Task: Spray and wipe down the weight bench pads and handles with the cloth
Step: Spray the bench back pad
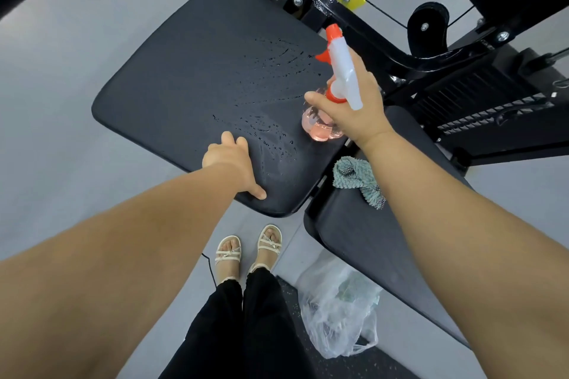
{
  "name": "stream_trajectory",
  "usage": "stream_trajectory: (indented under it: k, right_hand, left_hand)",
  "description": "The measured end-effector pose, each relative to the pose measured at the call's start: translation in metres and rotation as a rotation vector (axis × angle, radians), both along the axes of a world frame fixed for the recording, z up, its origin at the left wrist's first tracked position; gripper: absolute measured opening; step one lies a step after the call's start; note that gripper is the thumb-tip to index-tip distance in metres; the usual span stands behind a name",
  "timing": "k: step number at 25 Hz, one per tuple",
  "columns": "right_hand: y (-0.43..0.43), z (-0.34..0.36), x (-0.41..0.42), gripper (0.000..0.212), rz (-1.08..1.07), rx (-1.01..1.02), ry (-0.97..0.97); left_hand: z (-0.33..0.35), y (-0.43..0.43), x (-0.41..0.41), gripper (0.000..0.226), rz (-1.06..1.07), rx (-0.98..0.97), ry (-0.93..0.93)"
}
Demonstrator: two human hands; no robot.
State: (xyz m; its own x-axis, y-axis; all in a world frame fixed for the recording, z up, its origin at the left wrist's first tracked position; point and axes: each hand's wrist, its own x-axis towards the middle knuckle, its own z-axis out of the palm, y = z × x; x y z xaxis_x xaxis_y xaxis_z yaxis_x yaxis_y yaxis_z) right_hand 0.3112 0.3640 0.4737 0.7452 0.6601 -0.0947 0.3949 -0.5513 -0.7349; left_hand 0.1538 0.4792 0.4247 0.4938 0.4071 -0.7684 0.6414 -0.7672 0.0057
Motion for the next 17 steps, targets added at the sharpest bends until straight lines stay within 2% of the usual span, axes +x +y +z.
stream_trajectory:
  k: [4,7,8,10,14,17]
  right_hand:
    - [-0.005,0.013,0.000,0.059,0.093,-0.010,0.026]
    - [-0.010,0.022,-0.014,0.022,-0.075,0.055,0.299]
    - [-0.011,0.024,-0.018,0.020,-0.104,0.077,0.352]
    - [-0.017,0.027,-0.026,0.030,-0.068,0.064,0.307]
    - [-0.018,0.030,-0.040,0.045,0.192,0.035,0.024]
    - [-0.013,0.030,-0.057,0.042,0.204,0.097,0.162]
  left_hand:
    - [0.000,0.000,-0.003,0.099,-0.042,-0.001,-0.002]
    - [0.006,0.006,-0.006,0.091,-0.094,-0.039,-0.014]
    - [0.008,0.011,-0.008,0.087,-0.087,-0.077,-0.029]
    - [0.010,0.022,-0.016,0.082,-0.039,-0.182,-0.074]
    - [0.002,0.028,-0.042,0.081,-0.058,-0.228,-0.198]
    - [-0.002,0.024,-0.050,0.083,-0.064,-0.227,-0.236]
